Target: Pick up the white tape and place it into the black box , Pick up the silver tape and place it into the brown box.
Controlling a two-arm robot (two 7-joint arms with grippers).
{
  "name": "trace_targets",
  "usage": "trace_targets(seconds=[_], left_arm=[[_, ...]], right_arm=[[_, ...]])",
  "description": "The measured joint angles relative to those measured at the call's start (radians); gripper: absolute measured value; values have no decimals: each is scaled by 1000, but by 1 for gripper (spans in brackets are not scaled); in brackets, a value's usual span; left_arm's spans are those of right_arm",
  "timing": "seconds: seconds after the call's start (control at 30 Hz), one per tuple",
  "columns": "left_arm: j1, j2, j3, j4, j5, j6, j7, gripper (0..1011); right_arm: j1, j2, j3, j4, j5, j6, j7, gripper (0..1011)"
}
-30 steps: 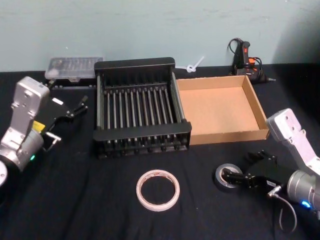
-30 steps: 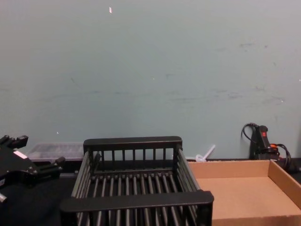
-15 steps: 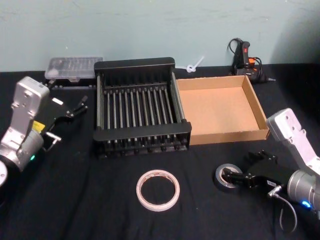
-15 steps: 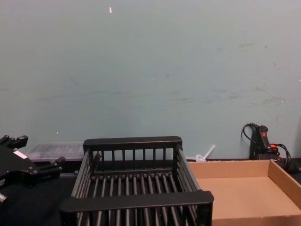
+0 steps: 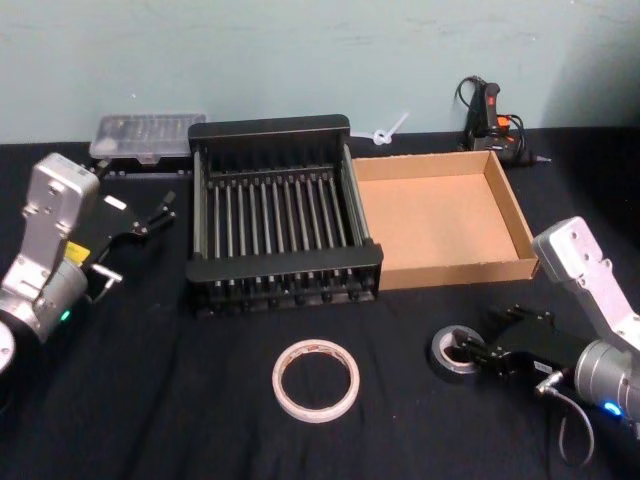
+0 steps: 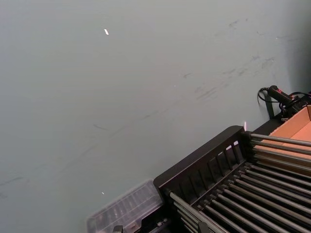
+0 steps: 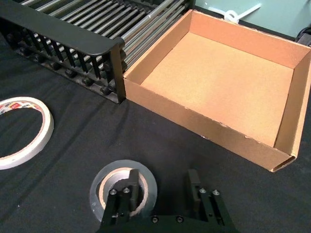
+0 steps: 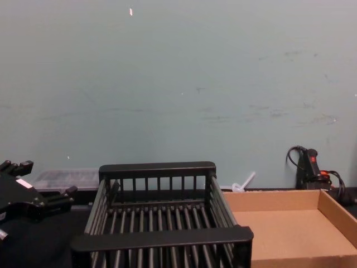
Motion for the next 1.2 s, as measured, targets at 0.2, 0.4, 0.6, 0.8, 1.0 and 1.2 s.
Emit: trace_targets(seconds=[0.2, 0.4, 0.6, 0.8, 1.0, 1.2], left_arm=[[0, 0, 0, 0, 0, 0, 0, 1001], [0, 0, 0, 0, 0, 0, 0, 1002], [0, 0, 0, 0, 0, 0, 0, 1001], [0, 0, 0, 0, 0, 0, 0, 1001], [0, 0, 0, 0, 0, 0, 0, 1001], [0, 0, 0, 0, 0, 0, 0, 1001]], right_arm=[[0, 0, 0, -1, 1, -1, 0, 473], [0, 0, 0, -1, 1, -1, -1, 268], [0, 0, 0, -1, 1, -1, -1, 131], [0, 0, 0, -1, 1, -1, -1, 126], [-3, -1, 4, -2, 1, -7, 3, 126], [-8, -2, 18, -19, 2, -37, 17, 126]])
